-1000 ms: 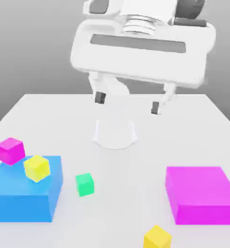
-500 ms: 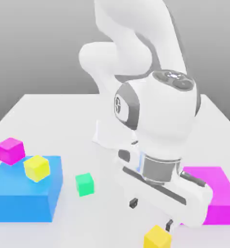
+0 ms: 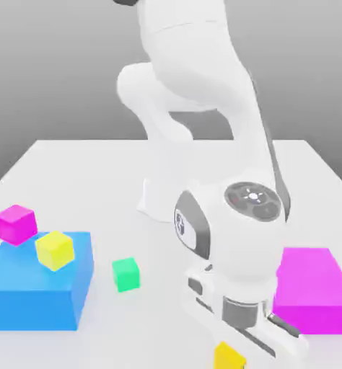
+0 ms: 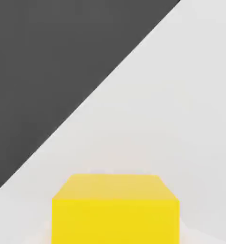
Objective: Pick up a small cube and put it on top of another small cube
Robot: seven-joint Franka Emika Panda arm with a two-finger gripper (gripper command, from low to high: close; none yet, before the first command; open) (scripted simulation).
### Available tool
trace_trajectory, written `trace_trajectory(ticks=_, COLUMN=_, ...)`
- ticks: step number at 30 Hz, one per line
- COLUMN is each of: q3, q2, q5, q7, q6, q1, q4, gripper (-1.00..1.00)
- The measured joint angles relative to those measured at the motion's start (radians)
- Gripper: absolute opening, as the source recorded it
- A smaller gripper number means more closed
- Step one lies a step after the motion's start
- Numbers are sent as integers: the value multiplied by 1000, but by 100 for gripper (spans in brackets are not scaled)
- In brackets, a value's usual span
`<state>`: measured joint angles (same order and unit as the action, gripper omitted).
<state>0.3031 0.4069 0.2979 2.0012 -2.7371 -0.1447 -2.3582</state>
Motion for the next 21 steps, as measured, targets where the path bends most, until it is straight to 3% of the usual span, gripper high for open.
trace_trajectory(ticks=2, q3=22, q2=-65, q5=-36, q7=-38, q6=44, q1=-21, q4=-24, gripper=-100)
trace_trajectory(ticks=12, q3=-54, q2=-321, q5=-18, q7=-303, q6=65, q1=-164, q4=-293, gripper=-100)
trace_trajectory(ticks=16, q3=-93, q2=-444, q5=-85, q7=-465, q6=55, q1=-224, q4=-408, gripper=-100)
trace_trajectory(ticks=21, q3=-195, q2=-603, q5=-213, q7=-699, q6=38, q1=-203, q4=-555, gripper=-100)
